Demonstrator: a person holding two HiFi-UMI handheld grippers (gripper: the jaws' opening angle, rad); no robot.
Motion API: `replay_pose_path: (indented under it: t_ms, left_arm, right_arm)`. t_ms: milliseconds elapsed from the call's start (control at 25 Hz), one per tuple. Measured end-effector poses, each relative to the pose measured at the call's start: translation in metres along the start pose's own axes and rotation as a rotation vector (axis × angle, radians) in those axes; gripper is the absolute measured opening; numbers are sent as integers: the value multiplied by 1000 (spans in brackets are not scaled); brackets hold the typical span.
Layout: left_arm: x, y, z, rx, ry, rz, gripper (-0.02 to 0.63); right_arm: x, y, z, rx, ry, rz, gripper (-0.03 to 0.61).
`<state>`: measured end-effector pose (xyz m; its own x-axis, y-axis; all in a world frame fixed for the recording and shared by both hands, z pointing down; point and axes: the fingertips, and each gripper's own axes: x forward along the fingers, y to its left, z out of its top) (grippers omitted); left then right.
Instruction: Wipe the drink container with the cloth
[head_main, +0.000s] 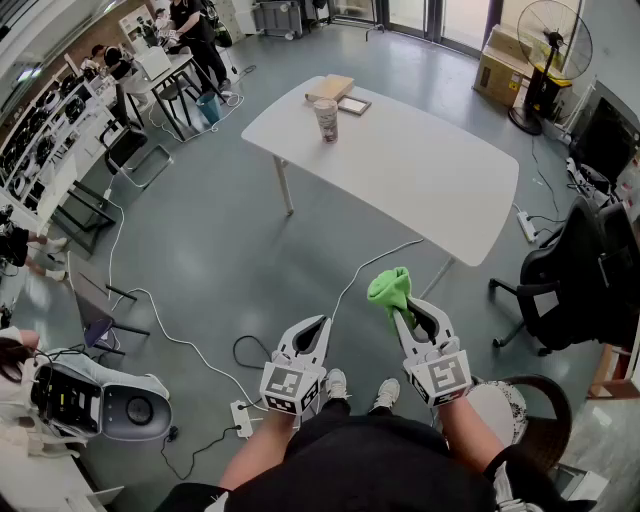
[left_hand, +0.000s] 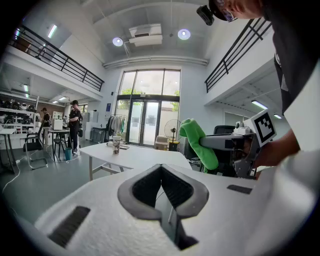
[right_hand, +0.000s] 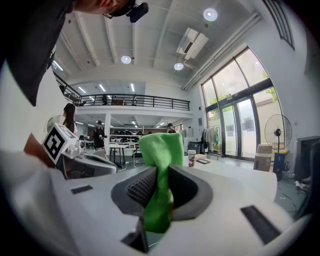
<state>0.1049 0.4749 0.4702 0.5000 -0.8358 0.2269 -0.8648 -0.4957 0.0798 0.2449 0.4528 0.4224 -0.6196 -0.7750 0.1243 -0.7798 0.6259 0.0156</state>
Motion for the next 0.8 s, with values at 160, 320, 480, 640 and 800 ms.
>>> replay_pose_path:
  t_ms: [160,320,480,640,800]
  left_arm:
    - [-1,5,-4,3,4,-3,9]
    - [-3,10,-7,-4,8,-3,9]
    - [-7,25,-7,-4,6,0,9]
    - [-9,45,-3,4,-2,0,9]
    - [-13,72,1,11,-15,-14,9]
  right_arm:
    - [6,4,-2,-14,6,4,75]
    - [13,8,0,-18,4,1,75]
    - [26,12,8,22,-21,-3,84]
    - [45,19,17,31,-41,2,86]
    - [70,31,23,35,-42,-11,87]
